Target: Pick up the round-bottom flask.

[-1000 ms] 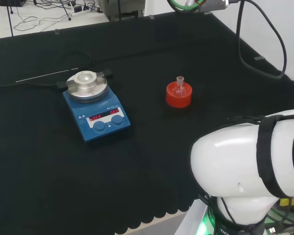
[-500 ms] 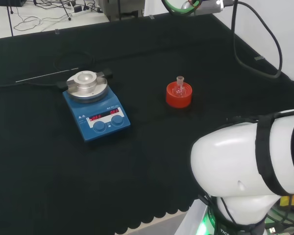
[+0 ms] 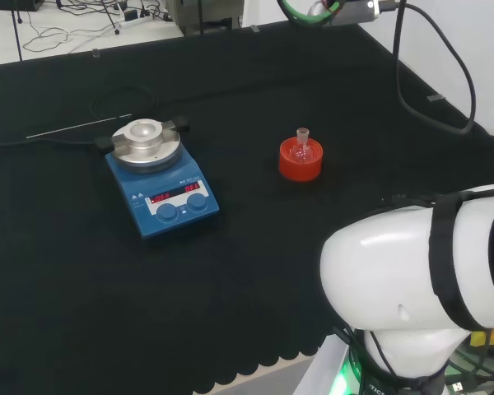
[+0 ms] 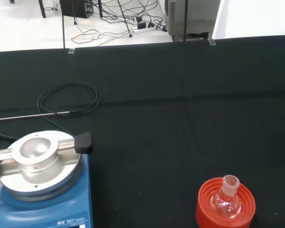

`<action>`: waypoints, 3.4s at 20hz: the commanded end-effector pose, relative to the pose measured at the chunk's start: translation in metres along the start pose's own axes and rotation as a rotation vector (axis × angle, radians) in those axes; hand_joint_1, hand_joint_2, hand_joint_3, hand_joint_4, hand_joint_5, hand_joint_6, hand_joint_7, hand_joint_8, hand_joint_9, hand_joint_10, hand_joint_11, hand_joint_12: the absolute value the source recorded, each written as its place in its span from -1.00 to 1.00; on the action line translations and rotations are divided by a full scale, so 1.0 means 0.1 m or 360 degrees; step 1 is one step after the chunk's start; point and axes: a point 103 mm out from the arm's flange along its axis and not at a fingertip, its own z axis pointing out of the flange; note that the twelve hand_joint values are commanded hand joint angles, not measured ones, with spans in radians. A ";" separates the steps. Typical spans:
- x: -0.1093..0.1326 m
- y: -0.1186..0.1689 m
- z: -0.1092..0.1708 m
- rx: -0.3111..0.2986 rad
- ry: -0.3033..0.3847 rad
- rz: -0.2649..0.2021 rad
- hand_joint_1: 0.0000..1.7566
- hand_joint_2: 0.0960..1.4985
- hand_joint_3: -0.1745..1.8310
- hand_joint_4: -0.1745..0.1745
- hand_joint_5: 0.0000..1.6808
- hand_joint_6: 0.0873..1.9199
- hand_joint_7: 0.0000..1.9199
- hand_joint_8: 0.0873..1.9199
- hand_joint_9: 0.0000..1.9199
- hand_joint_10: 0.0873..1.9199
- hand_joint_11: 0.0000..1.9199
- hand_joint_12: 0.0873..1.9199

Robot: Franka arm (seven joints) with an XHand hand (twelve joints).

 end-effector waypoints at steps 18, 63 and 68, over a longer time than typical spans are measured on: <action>-1.09 1.11 1.83 0.0265 0.0183 0.0237 -0.71 0.64 -0.63 -0.12 -0.46 -0.95 -0.77 -0.38 -0.65 -0.32 -0.94 0.46; -1.35 1.24 3.32 0.0396 0.0431 0.0276 -0.11 -0.11 -0.31 -0.17 -0.34 -0.95 -0.64 -0.33 -0.44 -0.37 -0.78 0.43; -1.35 1.26 3.32 0.0350 0.0430 0.0274 -0.10 -0.13 -0.30 -0.18 -0.33 -0.95 -0.64 -0.33 -0.44 -0.36 -0.77 0.43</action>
